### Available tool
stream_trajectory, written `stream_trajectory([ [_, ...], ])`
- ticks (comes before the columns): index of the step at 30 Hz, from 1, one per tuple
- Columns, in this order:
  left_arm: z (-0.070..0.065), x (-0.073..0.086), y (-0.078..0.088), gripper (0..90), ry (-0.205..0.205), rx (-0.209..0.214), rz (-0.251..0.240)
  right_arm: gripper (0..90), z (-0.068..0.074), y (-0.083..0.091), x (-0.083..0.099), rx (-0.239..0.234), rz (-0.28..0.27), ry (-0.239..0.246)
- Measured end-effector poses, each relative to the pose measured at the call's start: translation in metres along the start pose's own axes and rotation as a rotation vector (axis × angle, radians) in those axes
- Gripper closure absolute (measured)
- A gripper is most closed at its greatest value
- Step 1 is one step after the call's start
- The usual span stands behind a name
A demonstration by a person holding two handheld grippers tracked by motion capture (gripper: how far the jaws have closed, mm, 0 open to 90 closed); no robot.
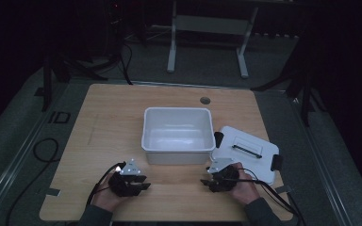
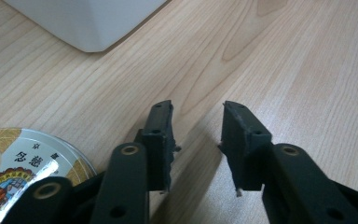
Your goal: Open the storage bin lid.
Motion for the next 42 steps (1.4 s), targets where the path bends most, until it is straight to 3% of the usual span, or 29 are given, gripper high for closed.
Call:
stream_trajectory([
  [10,-0.003,-0.001,0.001,59.6,-0.014,-0.007,0.017,39.6,0.008,-0.010,-0.002,0.004,-0.052,-0.055],
  [19,-0.007,-0.010,0.010,55.9,-0.035,-0.013,-0.021,32.5,0.005,-0.013,0.007,-0.024,-0.111,-0.168],
  [30,0.001,-0.018,0.031,48.9,-0.044,-0.066,-0.059,29.0,0.004,-0.015,0.008,-0.013,-0.126,-0.182],
  [42,0.015,-0.021,0.057,41.2,-0.040,-0.143,-0.058,29.0,0.004,-0.015,0.008,-0.013,-0.126,-0.182],
])
Point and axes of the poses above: each handheld gripper's, and its own axes: y roughly backward along the jaws, x roughly out of its underside, z roughly to its left, the point moved 7 cm from there along -y, roughly forward along the jaws, and after that the axes turned 11 degrees about x, right-handed, at the moved point
